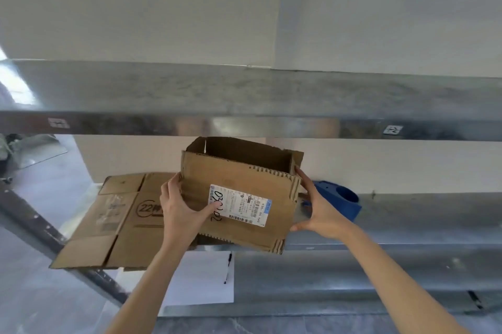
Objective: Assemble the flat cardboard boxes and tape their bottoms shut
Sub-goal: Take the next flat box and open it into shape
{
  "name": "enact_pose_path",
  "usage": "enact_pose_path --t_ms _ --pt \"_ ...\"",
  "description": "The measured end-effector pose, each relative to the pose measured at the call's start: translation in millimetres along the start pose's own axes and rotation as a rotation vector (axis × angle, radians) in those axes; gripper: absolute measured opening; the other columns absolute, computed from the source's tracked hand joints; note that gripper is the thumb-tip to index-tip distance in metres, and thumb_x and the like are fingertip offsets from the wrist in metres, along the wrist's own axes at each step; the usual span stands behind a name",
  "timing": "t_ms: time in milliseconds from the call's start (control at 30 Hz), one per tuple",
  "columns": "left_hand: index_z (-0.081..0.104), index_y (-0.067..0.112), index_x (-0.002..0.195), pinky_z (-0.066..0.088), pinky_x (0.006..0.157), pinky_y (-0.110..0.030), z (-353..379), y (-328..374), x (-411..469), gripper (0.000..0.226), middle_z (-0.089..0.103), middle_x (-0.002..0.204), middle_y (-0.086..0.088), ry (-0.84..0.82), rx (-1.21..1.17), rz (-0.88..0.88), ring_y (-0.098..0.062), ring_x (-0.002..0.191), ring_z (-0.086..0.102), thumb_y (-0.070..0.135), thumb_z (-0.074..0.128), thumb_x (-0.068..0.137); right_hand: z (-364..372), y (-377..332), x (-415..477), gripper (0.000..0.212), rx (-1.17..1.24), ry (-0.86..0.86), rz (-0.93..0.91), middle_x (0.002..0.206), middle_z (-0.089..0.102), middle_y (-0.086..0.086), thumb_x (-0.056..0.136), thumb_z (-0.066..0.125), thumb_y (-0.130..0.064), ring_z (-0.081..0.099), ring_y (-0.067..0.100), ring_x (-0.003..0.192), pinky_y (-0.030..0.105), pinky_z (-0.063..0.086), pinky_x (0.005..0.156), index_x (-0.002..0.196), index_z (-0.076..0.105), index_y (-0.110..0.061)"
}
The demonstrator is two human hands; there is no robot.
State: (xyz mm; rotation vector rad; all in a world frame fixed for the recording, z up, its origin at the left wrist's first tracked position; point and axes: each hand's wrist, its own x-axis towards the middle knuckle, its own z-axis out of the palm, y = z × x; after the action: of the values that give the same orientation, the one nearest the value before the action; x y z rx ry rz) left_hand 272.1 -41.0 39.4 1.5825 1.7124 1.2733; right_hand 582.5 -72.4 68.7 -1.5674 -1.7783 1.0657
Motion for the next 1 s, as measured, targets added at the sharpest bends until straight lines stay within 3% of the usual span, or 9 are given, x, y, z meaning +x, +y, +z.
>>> enact_pose_path --t_ms 133,333,500,667,767,833,933,1000 --pt "0.030 0.022 0.144 0.042 0.107 -0.052 42 7 -18 0.108 0.037 0.139 0.002 0.019 -0.046 -0.052 -0.023 0.130 0.038 0.042 0.093 0.058 -34 29 6 0.134 -0.048 -0.061 0.016 0.159 0.024 -0.008 0.064 0.093 -0.015 0.032 0.015 0.144 0.036 0.033 0.117 0.152 -0.004 -0.046" --pt "0.032 0.021 0.141 0.044 0.107 -0.047 74 3 -38 0.103 0.040 0.133 0.001 0.081 -0.084 -0.146 -0.016 0.121 0.043 0.033 0.094 0.060 -48 55 23 0.133 -0.124 -0.088 0.002 0.160 0.027 -0.005 0.067 0.092 -0.017 0.035 0.013 0.142 0.012 0.033 0.104 0.155 -0.004 -0.040" --pt "0.035 0.018 0.139 0.046 0.106 -0.044 72 -5 -38 0.097 0.041 0.130 0.003 0.088 -0.109 -0.128 -0.016 0.121 0.046 0.029 0.093 0.062 -47 58 32 0.129 -0.140 -0.064 -0.028 0.162 0.024 0.000 0.071 0.089 -0.016 0.030 0.019 0.147 0.042 0.032 0.117 0.155 -0.005 -0.041" --pt "0.036 0.036 0.127 0.047 0.095 -0.028 56 -4 -35 0.085 0.043 0.126 0.006 0.045 -0.110 -0.052 -0.014 0.117 0.047 0.040 0.088 0.061 -46 61 29 0.124 -0.126 -0.043 -0.017 0.163 0.022 0.002 0.076 0.085 -0.017 0.037 0.018 0.143 0.039 0.036 0.115 0.155 -0.007 -0.042" --pt "0.038 0.029 0.130 0.048 0.096 -0.035 47 1 -29 0.086 0.046 0.126 0.005 0.037 -0.083 -0.004 -0.016 0.116 0.047 0.042 0.088 0.062 -43 62 29 0.123 -0.120 -0.009 -0.011 0.162 0.026 0.003 0.076 0.085 -0.017 0.038 0.018 0.142 0.034 0.038 0.113 0.155 -0.007 -0.042" --pt "0.038 0.026 0.136 0.048 0.097 -0.038 42 4 -25 0.089 0.047 0.127 0.005 0.045 -0.085 0.035 -0.015 0.117 0.048 0.035 0.090 0.065 -40 65 28 0.123 -0.117 0.011 -0.018 0.164 0.019 0.004 0.076 0.085 -0.017 0.036 0.017 0.143 0.031 0.037 0.113 0.154 -0.007 -0.042" --pt "0.039 0.034 0.134 0.047 0.097 -0.037 37 8 -24 0.086 0.047 0.127 0.011 0.045 -0.093 0.087 -0.007 0.115 0.048 0.032 0.090 0.065 -39 69 26 0.122 -0.128 0.045 -0.009 0.166 -0.008 0.000 0.076 0.086 -0.018 0.025 0.015 0.147 0.029 0.033 0.112 0.154 -0.004 -0.043" --pt "0.039 0.039 0.131 0.048 0.093 -0.032 35 10 -25 0.082 0.045 0.125 0.013 0.043 -0.091 0.111 0.001 0.112 0.047 0.039 0.088 0.065 -39 69 24 0.118 -0.136 0.096 -0.010 0.166 -0.007 -0.004 0.075 0.087 -0.022 0.028 0.011 0.143 0.033 0.036 0.112 0.156 0.003 -0.040"
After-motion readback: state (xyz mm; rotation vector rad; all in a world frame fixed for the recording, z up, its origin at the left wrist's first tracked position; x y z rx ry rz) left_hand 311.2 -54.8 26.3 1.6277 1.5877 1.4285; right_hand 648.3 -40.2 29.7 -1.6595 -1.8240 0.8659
